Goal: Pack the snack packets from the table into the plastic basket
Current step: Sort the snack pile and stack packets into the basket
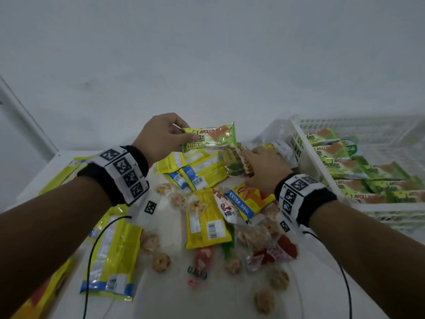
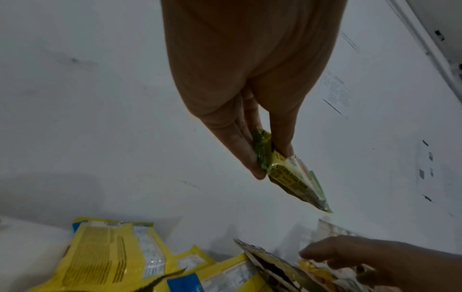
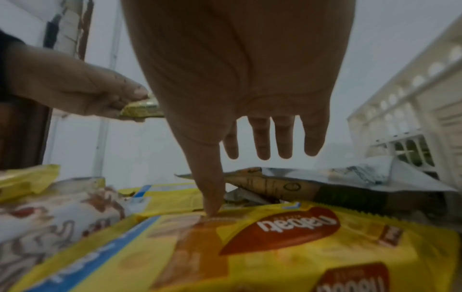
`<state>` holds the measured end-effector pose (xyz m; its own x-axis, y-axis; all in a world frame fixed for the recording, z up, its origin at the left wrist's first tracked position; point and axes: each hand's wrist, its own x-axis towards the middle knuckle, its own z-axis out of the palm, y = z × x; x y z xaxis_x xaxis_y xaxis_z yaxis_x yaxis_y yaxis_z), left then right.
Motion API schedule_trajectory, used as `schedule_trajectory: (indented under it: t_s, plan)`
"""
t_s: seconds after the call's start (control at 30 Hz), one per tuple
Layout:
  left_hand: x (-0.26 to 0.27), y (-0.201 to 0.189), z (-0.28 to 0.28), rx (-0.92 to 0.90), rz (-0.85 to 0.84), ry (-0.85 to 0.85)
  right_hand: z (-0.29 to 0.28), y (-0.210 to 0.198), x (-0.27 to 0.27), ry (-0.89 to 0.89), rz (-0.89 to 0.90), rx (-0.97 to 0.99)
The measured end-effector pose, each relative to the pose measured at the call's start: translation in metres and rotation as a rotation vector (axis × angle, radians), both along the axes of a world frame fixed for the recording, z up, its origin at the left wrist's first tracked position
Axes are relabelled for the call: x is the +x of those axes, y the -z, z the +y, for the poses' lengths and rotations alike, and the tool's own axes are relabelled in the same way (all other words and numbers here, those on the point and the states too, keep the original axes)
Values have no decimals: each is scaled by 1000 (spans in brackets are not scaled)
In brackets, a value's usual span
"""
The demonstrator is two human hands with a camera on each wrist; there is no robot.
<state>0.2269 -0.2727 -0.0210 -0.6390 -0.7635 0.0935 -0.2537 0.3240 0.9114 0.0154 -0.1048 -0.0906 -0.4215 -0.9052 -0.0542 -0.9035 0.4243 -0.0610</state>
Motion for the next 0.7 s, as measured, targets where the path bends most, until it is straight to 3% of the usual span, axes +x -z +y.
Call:
schedule_trajectory:
  t_s: [0.13,0.3,0.53,0.7]
  plan:
    - [0,-6,-14,-16,14,40,-13,3,5,-25,108,34]
    - [-1,-13,-27,-38,48,64,-19,-6,29,-144,217,-65]
    - [-7,-20,-35,-27,147,34,-31,-22,91,-506,-24,-115]
    - [-12,-13,-29,-50,66,84,-29,-16,105,-577,-154,-56]
